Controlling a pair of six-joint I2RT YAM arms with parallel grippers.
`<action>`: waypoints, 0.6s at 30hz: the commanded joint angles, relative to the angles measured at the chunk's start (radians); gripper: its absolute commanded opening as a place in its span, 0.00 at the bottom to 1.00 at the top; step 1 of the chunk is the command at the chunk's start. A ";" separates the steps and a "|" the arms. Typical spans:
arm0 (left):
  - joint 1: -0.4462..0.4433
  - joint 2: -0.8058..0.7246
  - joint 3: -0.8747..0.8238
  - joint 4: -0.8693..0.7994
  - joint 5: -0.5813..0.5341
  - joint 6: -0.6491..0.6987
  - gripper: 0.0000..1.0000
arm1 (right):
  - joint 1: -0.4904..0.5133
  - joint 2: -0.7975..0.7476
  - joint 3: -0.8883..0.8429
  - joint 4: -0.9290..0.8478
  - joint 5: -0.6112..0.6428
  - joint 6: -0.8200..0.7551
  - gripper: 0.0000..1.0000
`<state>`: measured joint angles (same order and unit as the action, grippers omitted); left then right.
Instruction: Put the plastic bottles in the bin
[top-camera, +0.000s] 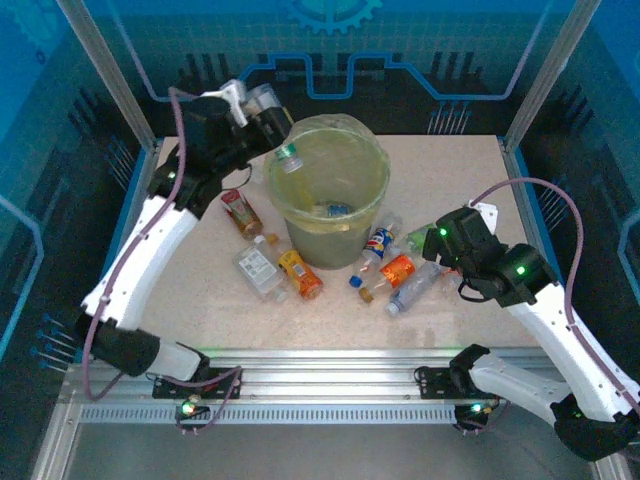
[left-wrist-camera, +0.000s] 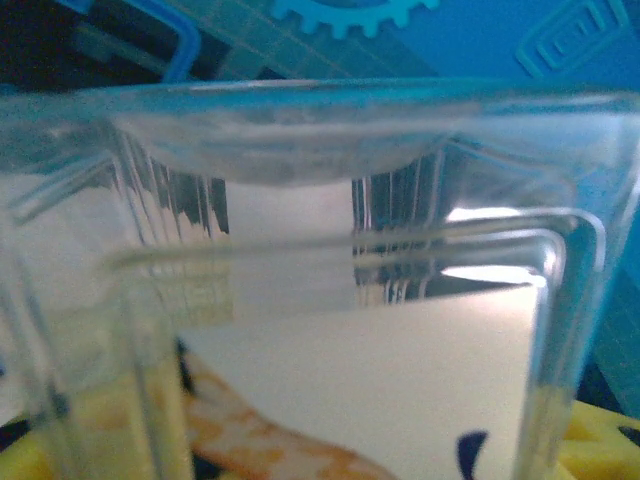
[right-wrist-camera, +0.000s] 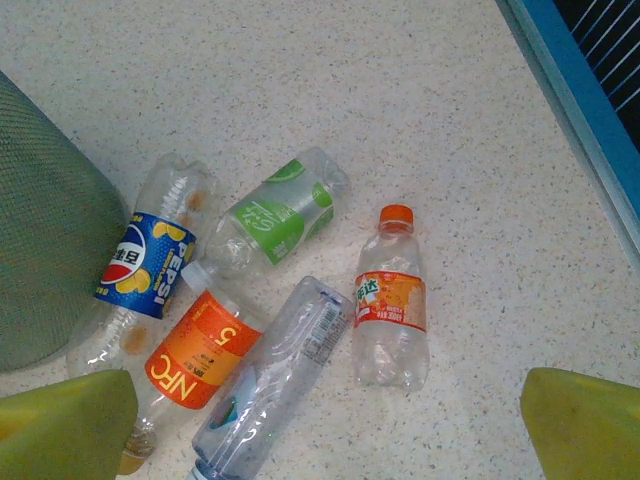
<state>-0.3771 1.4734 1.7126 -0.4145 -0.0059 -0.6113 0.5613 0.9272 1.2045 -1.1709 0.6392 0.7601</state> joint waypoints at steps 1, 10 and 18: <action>-0.041 0.092 0.109 -0.037 0.035 0.077 0.41 | -0.018 0.005 -0.015 -0.021 -0.011 0.028 1.00; -0.115 0.293 0.278 -0.152 0.054 0.145 0.42 | -0.033 0.005 -0.034 -0.024 -0.030 0.051 1.00; -0.144 0.331 0.202 -0.179 -0.002 0.161 0.43 | -0.044 -0.004 -0.059 -0.015 -0.043 0.066 1.00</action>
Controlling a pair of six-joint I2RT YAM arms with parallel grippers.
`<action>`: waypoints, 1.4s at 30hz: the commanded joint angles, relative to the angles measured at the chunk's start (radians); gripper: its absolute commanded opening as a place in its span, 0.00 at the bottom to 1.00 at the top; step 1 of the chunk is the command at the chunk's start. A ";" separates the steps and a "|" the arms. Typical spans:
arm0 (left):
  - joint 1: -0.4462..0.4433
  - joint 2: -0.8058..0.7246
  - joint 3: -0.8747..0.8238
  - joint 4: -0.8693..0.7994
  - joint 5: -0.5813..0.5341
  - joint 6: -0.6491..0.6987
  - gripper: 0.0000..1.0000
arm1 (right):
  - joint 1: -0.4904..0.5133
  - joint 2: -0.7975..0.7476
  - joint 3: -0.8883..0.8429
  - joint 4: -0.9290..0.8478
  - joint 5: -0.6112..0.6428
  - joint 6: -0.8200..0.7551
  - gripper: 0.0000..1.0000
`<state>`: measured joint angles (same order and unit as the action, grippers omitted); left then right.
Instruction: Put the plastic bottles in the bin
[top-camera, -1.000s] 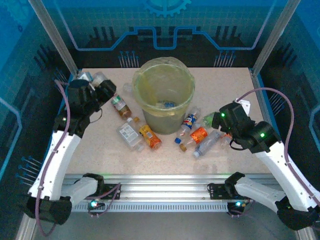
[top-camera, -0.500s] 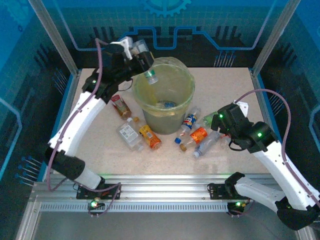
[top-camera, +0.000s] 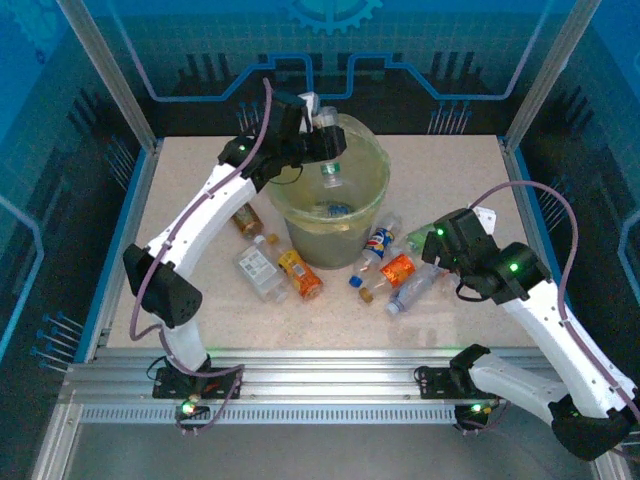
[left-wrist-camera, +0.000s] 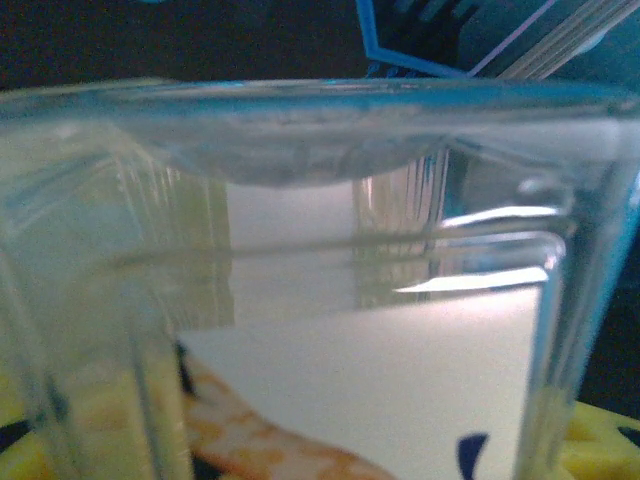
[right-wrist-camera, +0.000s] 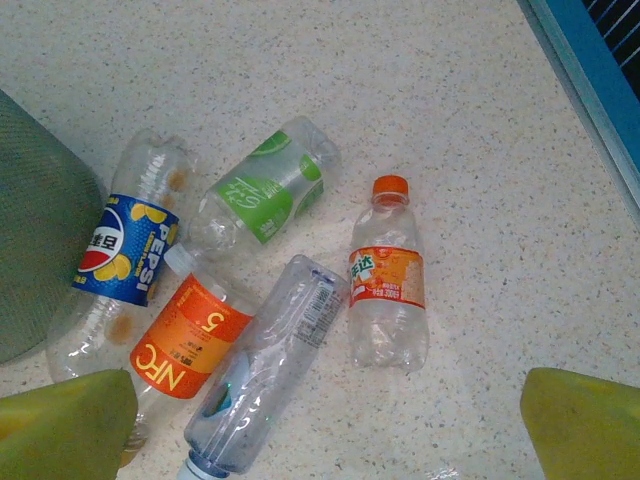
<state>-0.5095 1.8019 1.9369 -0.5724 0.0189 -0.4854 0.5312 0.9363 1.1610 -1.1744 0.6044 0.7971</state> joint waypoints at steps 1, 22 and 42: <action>-0.011 0.006 -0.033 -0.022 -0.031 0.036 0.43 | -0.016 -0.014 -0.021 -0.007 -0.012 0.030 1.00; -0.013 0.070 -0.154 -0.018 -0.083 0.000 0.68 | -0.204 -0.096 -0.213 0.064 -0.248 0.060 1.00; -0.014 -0.165 -0.243 0.029 -0.080 -0.008 0.99 | -0.552 -0.095 -0.443 0.197 -0.532 -0.059 1.00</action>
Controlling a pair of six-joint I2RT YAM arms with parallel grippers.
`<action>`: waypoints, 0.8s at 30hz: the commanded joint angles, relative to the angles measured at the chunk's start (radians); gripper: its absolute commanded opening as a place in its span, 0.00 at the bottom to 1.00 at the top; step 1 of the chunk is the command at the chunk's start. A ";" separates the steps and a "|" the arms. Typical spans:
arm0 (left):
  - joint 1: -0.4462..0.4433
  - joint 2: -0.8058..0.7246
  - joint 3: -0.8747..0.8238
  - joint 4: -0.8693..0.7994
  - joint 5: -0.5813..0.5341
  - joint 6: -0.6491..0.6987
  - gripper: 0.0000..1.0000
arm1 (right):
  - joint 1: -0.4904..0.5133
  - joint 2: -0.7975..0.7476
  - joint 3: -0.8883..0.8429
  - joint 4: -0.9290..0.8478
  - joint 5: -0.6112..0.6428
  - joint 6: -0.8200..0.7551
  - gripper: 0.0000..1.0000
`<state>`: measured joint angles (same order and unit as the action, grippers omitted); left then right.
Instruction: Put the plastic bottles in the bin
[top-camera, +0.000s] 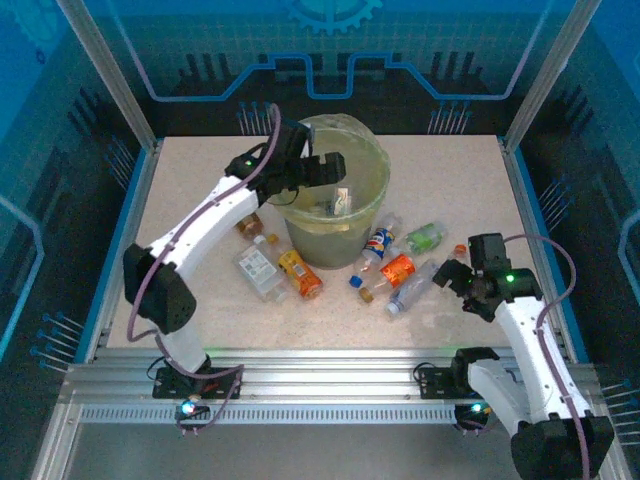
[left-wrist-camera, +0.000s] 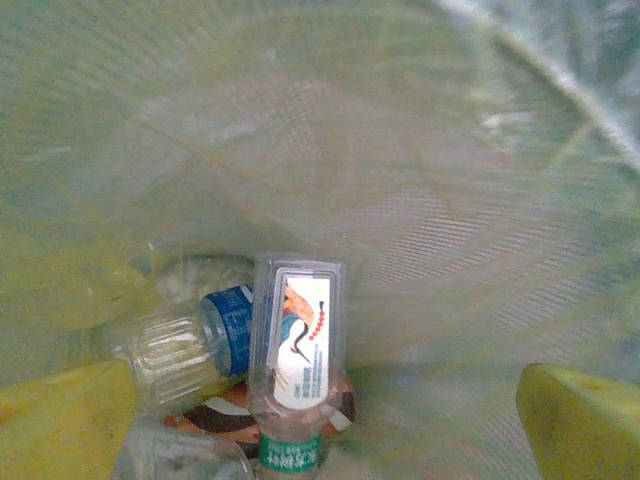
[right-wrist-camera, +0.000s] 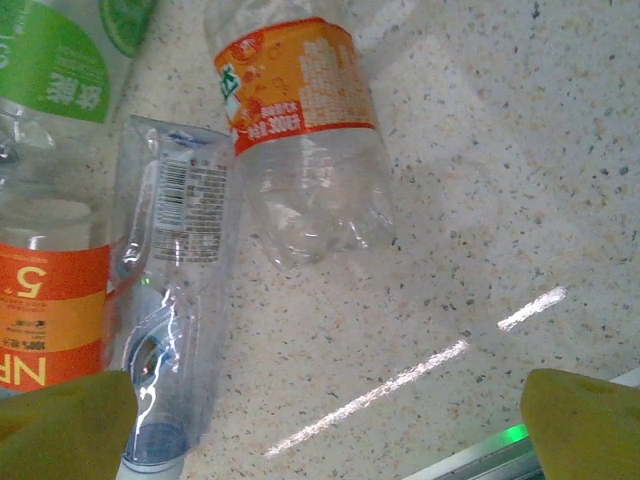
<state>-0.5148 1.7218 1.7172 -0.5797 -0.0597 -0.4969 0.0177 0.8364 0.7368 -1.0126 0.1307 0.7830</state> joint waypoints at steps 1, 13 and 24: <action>-0.007 -0.108 -0.036 0.044 0.001 0.003 0.99 | -0.052 0.010 -0.023 0.039 -0.066 -0.053 1.00; -0.007 -0.402 -0.313 0.222 -0.004 -0.041 0.99 | -0.136 0.147 -0.009 0.095 -0.082 -0.212 1.00; -0.003 -0.516 -0.462 0.233 -0.056 -0.033 0.99 | -0.162 0.337 0.059 0.149 -0.070 -0.276 0.86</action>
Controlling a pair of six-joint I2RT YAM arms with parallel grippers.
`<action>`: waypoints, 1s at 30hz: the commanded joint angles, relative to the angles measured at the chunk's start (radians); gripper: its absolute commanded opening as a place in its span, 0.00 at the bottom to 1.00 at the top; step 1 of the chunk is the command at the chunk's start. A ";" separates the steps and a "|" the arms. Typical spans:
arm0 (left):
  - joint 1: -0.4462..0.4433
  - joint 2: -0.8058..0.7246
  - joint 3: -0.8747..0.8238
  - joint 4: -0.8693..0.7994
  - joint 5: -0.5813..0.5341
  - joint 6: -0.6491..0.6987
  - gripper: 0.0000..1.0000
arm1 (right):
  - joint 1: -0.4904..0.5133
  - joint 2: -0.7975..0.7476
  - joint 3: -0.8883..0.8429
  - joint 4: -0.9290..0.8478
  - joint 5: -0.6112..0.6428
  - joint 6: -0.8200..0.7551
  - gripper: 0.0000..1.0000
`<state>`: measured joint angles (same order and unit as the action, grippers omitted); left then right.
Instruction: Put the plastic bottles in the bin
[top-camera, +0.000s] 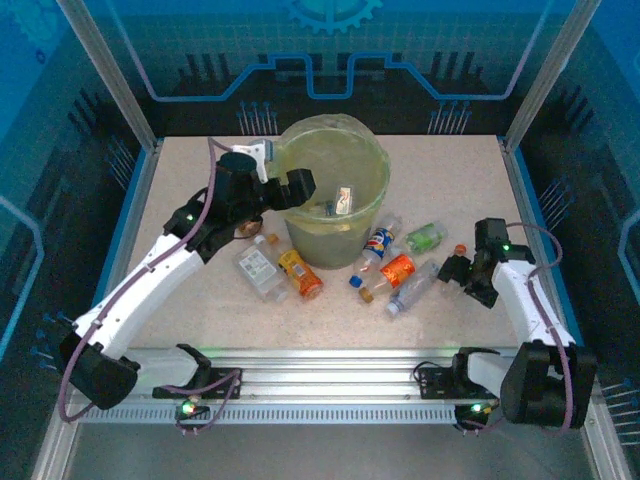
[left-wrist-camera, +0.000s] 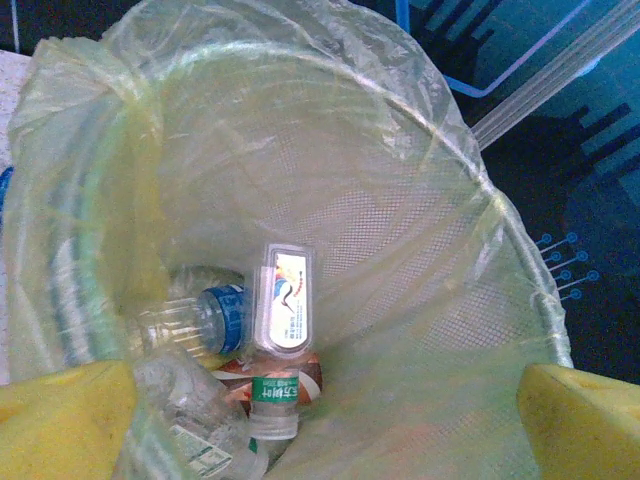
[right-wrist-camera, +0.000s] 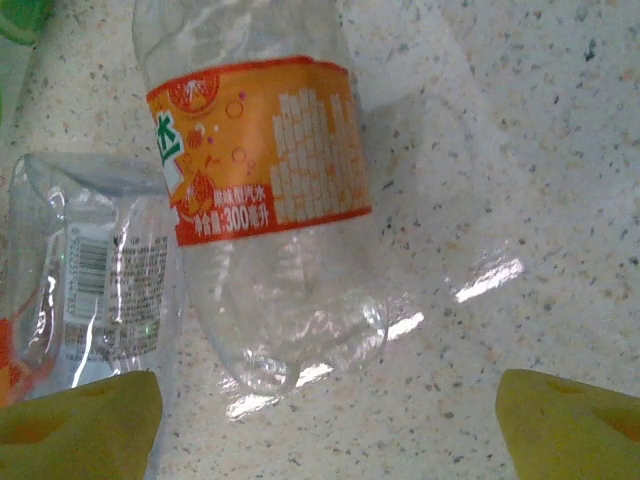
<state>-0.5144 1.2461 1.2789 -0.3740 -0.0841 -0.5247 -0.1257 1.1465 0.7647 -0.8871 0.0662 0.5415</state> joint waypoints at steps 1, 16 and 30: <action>-0.002 -0.044 -0.028 0.025 -0.036 -0.004 0.99 | -0.022 0.038 0.034 0.033 -0.010 -0.039 0.85; 0.013 -0.043 -0.052 0.024 -0.040 -0.018 0.99 | -0.041 0.215 0.085 0.113 -0.048 -0.082 0.75; 0.027 -0.026 -0.051 0.017 -0.021 -0.034 0.99 | -0.142 0.297 0.042 0.204 -0.098 -0.079 0.71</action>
<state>-0.4953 1.2163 1.2396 -0.3679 -0.1085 -0.5484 -0.2493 1.4197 0.8219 -0.7071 -0.0002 0.4690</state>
